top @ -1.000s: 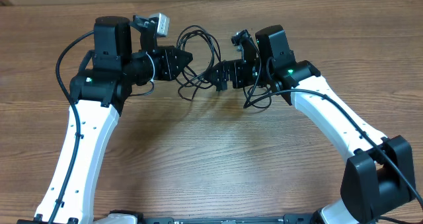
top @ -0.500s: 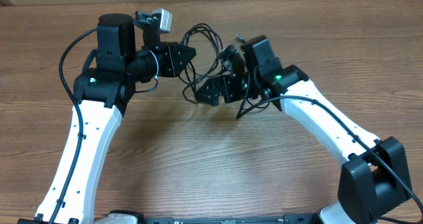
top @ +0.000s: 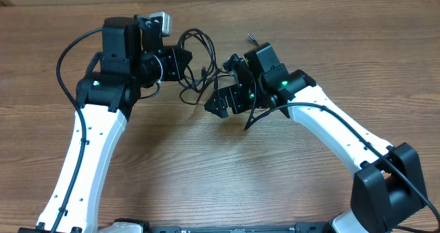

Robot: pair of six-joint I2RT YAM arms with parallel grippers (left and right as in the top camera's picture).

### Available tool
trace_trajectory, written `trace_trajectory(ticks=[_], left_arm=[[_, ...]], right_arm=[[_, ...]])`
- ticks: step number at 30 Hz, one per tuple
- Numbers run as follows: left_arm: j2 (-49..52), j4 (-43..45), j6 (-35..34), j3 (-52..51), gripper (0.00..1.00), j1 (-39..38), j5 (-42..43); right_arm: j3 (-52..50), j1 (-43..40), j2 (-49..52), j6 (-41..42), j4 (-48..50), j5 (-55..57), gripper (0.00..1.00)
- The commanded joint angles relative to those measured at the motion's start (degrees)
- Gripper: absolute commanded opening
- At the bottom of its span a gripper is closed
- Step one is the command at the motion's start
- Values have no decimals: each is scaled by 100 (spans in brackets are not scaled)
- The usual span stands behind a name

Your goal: Untangle cables

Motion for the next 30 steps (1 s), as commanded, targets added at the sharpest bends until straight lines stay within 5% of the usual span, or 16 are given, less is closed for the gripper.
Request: trace_trajectory(ticks=[1, 8, 17, 30], left_arm=[[-136, -138, 981, 44, 4, -33, 374], [-138, -977, 2636, 44, 4, -33, 643], [-138, -1130, 3591, 44, 4, -33, 638], [-136, -1106, 3178, 44, 4, -33, -129]], right_arm=[[144, -122, -153, -70, -52, 479, 100], [146, -557, -153, 264, -17, 511, 100], [146, -951, -153, 96, 107, -555, 100], [146, -953, -153, 17, 472, -1508, 100]])
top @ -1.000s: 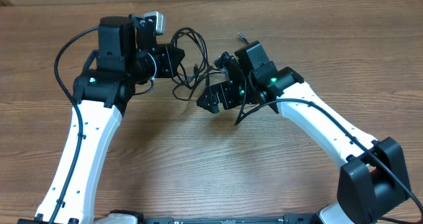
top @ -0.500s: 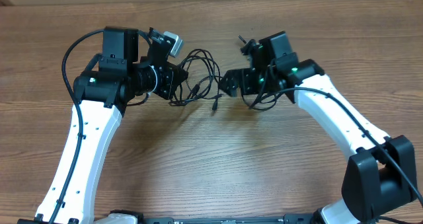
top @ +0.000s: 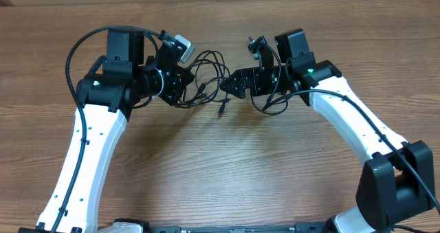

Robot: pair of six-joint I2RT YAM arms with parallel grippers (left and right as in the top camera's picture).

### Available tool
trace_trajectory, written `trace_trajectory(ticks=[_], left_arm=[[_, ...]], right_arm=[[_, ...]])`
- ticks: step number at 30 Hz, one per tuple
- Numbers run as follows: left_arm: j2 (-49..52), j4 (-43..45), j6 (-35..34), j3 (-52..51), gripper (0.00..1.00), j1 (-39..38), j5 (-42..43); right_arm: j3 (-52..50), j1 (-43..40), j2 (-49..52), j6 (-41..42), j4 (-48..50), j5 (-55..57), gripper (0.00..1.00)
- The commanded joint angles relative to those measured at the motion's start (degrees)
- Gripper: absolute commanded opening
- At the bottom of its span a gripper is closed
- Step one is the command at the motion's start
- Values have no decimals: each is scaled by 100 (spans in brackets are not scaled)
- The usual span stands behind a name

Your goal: Untangle cables

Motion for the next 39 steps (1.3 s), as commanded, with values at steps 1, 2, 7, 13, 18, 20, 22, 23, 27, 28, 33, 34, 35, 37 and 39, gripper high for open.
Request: trace_trajectory(ticks=[1, 2, 7, 13, 18, 20, 22, 23, 27, 28, 33, 34, 35, 37, 39], left_arm=[[-136, 66, -323, 44, 4, -35, -439], [-136, 92, -487, 44, 4, -37, -553], [-136, 243, -1084, 44, 4, -39, -800], [-136, 391, -1563, 44, 4, -42, -789], [-133, 496, -1589, 42, 4, -55, -789], [-133, 518, -1589, 42, 4, -68, -791], [-133, 525, -1587, 42, 4, -83, -793], [-133, 525, -1589, 42, 4, -83, -793], [-133, 531, -1587, 42, 4, -83, -811], [-133, 538, -1587, 42, 4, -83, -807], [-131, 605, -1589, 42, 4, -101, -807], [-131, 629, -1591, 42, 4, -114, -807], [-129, 662, -1602, 42, 4, -129, -802], [-129, 721, -1655, 42, 4, -166, -802], [-129, 782, -1676, 42, 4, -203, -804]], right_arm=[[146, 2, -153, -37, 83, -546, 99], [146, 2, -153, -7, 127, -765, 99], [146, 13, -153, 422, 363, -1504, 92], [146, 13, -153, 1690, 442, -1497, 86], [146, 20, -153, 3156, 542, -1499, 85], [146, 20, -153, 3611, 549, -1499, 85], [146, 20, -153, 3923, 549, -1502, 85], [146, 20, -153, 4046, 546, -1504, 86], [146, 20, -153, 4221, 546, -1521, 86], [146, 20, -153, 4223, 544, -1521, 86], [146, 20, -153, 4686, 544, -1521, 64], [146, 20, -153, 4798, 544, -1521, 60], [146, 20, -153, 4903, 546, -1521, 58], [146, 28, -153, 5003, 546, -1521, 55], [146, 57, -153, 5025, 549, -1519, 55]])
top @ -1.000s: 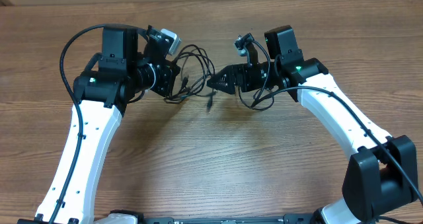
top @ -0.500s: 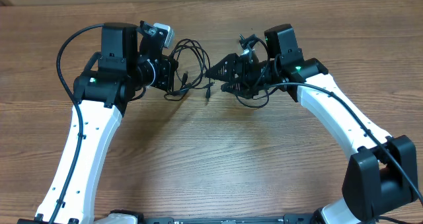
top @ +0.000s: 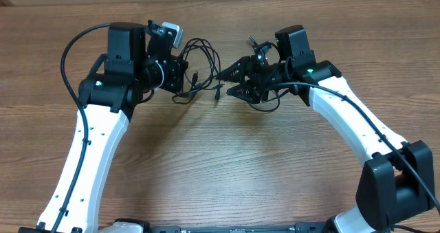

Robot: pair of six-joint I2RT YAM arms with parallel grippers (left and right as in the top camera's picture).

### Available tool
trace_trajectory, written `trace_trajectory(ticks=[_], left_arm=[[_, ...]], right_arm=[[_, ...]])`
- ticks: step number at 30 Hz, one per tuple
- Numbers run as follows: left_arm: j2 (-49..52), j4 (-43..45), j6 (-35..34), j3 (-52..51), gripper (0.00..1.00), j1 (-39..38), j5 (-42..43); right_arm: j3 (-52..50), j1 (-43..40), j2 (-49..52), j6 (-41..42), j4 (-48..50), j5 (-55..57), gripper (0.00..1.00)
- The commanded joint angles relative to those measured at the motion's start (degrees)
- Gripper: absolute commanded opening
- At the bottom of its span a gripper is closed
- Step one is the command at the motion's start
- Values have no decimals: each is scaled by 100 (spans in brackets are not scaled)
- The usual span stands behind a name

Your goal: Untangle cables

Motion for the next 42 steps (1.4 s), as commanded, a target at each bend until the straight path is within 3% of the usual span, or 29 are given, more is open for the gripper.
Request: trace_trajectory(ticks=[1, 17, 27, 42], left_arm=[[-129, 111, -122, 42, 4, -105, -11], [39, 240, -291, 42, 4, -415, 11], [55, 319, -291, 42, 4, -667, -326], [55, 299, -291, 42, 4, -671, -326]], right_arm=[[146, 66, -153, 313, 17, -33, 54], [146, 166, -153, 398, 146, 31, 52], [146, 166, -153, 796, 146, 116, 25], [146, 177, -153, 796, 144, 247, 4]])
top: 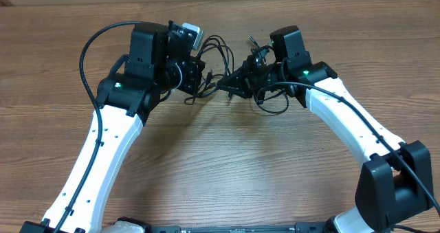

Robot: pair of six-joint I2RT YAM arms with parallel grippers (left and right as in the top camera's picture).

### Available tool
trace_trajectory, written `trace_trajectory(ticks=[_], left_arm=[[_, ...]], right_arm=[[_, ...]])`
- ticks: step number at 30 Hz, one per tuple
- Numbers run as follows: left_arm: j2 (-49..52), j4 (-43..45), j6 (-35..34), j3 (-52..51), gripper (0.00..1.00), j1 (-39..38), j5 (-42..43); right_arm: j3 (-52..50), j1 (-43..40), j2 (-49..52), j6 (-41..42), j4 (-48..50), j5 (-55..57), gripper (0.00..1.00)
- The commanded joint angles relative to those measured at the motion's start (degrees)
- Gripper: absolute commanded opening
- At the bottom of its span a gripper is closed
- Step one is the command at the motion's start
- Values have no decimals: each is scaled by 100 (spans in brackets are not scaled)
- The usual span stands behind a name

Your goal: Untangle cables

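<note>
A tangle of thin black cables is bunched between the two grippers at the far middle of the wooden table. My left gripper sits at the tangle's left side and looks shut on a strand, its fingertips partly hidden by the wrist. From the right, my right gripper reaches in with its fingers drawn together on a strand near the tangle's lower edge. The two grippers are almost touching. One loop hangs under the right wrist.
The bare wooden table spreads toward the front between the two white arms. The left arm's own black cable arcs out at the far left. A cardboard edge runs along the back.
The left arm has shifted right, bringing its gripper close to the right one. The right gripper, open then, now has its fingers together on the tangle.
At first both grippers held the tangle, the right one low and near the centre. Then the right gripper was farther back and to the right, a loose end dangling between them. Later it stood open beside the tangle. Now it is shut again, with the left gripper close by.
</note>
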Motion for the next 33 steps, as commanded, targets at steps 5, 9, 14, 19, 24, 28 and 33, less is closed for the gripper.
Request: trace_trajectory(ticks=[5, 9, 14, 19, 24, 28, 33], left_arm=[[11, 42, -35, 42, 4, -42, -13], [11, 2, -33, 42, 4, -42, -164], [11, -208, -33, 31, 4, -42, -743], [11, -363, -35, 9, 4, -33, -1003], [11, -474, -35, 7, 4, -26, -1294], [11, -496, -35, 0, 4, -26, -1545], [13, -695, -35, -2, 4, -24, -1961]], right_arm=[[146, 26, -153, -17, 39, 76, 4], [146, 26, -153, -15, 46, 20, 4], [146, -96, -153, 13, 636, -767, 4], [146, -374, -153, 317, 1237, -1506, 4], [146, -782, -153, 640, 1679, -2194, 4], [146, -1172, -153, 1156, 2297, -2846, 4], [146, -1681, -153, 2188, 3560, -3432, 4]])
